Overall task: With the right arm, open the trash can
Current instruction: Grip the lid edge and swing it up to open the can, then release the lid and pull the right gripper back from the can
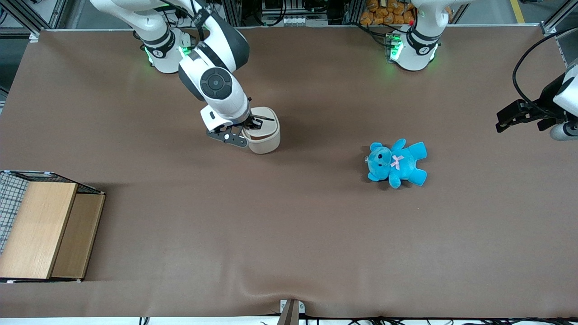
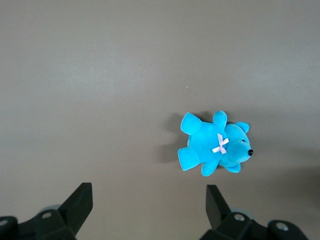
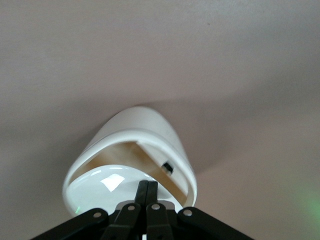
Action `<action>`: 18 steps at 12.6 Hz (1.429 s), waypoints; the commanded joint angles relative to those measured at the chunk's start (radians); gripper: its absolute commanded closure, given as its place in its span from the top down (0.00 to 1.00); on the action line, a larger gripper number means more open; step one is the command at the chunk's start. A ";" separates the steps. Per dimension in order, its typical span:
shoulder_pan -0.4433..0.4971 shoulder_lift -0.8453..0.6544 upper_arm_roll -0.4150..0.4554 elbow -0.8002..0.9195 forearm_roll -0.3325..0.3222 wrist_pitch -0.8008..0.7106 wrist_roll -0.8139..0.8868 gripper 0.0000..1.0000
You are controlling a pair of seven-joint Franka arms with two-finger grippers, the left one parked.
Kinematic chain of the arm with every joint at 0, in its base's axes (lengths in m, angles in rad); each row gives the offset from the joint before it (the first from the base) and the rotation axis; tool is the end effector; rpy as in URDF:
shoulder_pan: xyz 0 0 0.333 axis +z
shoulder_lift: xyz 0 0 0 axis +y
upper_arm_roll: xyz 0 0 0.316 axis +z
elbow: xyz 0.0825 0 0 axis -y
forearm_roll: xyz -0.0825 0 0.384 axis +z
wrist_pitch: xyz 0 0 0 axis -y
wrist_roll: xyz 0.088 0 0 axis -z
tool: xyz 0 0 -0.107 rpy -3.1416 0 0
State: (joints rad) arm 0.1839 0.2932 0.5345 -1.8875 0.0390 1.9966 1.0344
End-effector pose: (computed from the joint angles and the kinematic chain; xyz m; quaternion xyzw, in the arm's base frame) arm 0.4592 0.3840 0.3615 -0.9786 0.1694 0.1163 0.0031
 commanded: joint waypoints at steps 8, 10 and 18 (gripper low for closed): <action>-0.090 0.001 0.006 0.445 0.124 -0.441 0.066 1.00; -0.119 -0.008 -0.051 0.469 0.122 -0.484 -0.029 1.00; -0.242 -0.120 -0.232 0.489 0.023 -0.594 -0.494 1.00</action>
State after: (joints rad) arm -0.0551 0.2104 0.3238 -1.3917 0.1176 1.4183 0.6351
